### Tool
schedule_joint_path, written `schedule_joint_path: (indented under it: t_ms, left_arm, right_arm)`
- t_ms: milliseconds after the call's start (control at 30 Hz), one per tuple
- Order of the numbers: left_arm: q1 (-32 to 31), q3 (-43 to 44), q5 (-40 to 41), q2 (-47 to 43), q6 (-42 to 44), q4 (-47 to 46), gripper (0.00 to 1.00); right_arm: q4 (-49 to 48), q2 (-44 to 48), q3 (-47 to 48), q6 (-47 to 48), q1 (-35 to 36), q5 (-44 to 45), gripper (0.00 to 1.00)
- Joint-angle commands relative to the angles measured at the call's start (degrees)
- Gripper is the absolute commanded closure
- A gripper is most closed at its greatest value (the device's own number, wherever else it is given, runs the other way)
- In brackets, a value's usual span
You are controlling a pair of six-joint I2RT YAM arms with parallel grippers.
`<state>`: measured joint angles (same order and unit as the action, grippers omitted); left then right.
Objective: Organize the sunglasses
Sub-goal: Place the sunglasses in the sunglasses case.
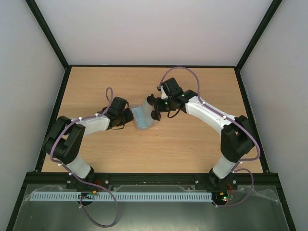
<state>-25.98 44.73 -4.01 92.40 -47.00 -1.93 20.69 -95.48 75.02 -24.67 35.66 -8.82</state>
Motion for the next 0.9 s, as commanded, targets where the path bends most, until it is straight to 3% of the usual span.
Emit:
schedule_joint_path:
  t_ms: [0,500,867]
  left_arm:
    - [0.55,-1.45,-0.03,1.52,0.99,-1.78,0.80]
    - [2.88,-5.78,-2.12,4.16,1.73,-6.60,0.81]
    - [5.56,-11.36,-4.66,-2.68,0.93,-8.52,0.78]
  right_arm:
    - [1.84,-1.65,4.33,0.71,1.58,-0.48,0.99]
    - [10.46,-14.50,19.75,-0.74,7.90,5.85,0.99]
    - [20.07,-24.46,31.89,-2.20,12.56,16.88,0.99]
